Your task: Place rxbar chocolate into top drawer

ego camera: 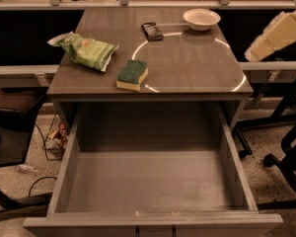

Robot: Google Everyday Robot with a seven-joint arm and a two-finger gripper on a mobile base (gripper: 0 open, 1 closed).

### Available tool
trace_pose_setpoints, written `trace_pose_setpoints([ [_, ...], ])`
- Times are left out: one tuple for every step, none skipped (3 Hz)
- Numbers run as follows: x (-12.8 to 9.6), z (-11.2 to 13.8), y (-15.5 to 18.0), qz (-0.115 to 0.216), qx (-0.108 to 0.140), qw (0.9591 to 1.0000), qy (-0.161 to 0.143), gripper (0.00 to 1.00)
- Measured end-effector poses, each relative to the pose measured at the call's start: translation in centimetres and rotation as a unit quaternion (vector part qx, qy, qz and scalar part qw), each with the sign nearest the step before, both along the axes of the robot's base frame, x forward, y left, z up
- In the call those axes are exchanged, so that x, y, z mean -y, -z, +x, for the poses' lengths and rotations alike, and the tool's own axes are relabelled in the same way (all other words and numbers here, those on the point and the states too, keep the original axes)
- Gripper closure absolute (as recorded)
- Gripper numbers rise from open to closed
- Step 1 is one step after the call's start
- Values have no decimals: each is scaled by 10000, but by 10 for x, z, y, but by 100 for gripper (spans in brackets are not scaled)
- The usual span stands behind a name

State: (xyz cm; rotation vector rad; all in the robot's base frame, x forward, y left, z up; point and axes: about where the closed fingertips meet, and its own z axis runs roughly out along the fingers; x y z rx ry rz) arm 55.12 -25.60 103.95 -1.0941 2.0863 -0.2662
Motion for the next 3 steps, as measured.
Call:
trace_pose_setpoints([
  [-14,48,-14,715,665,9952,-10,0],
  [-43,98,-18,1529,1287,9795,-253,0],
  [-80,145,-43,2300,2019,9504,-558,0],
])
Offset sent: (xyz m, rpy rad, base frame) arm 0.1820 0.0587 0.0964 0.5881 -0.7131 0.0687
